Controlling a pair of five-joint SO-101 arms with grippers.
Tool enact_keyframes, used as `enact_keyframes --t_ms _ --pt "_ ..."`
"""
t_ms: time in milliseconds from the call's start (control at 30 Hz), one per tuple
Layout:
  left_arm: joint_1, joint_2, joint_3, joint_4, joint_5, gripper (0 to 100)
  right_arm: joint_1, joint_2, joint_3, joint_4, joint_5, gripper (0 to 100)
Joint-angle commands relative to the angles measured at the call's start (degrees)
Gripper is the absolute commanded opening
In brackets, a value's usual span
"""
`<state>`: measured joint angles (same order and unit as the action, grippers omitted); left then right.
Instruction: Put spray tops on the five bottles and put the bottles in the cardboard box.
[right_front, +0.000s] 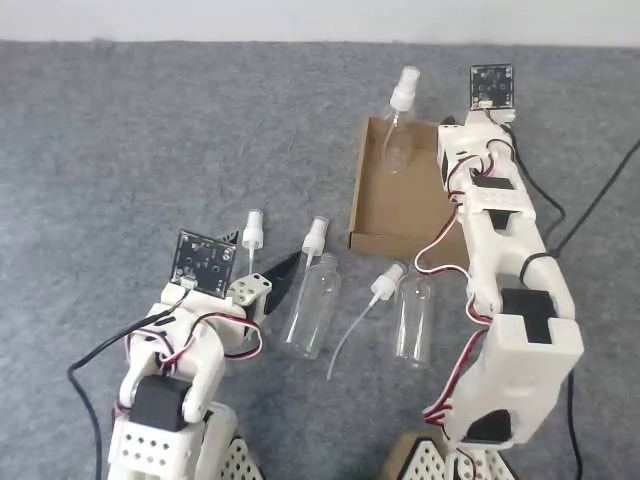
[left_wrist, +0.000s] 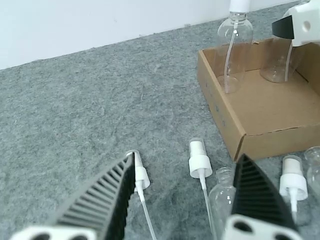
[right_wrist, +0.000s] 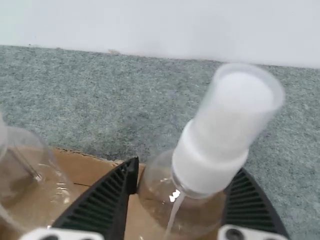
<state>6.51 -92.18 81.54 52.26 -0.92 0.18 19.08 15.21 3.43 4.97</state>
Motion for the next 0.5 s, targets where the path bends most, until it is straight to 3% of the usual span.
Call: enact_keyframes --t_ms 0,467 --pt "-0.4 -0.7 -0.5 -1.5 -0.4 29 0.1 -1.3 -2.0 -0.9 0.1 21.4" --pt "-0.4 -0.7 -0.5 -1.5 -0.4 29 0.1 -1.3 -2.0 -0.9 2.2 21.4"
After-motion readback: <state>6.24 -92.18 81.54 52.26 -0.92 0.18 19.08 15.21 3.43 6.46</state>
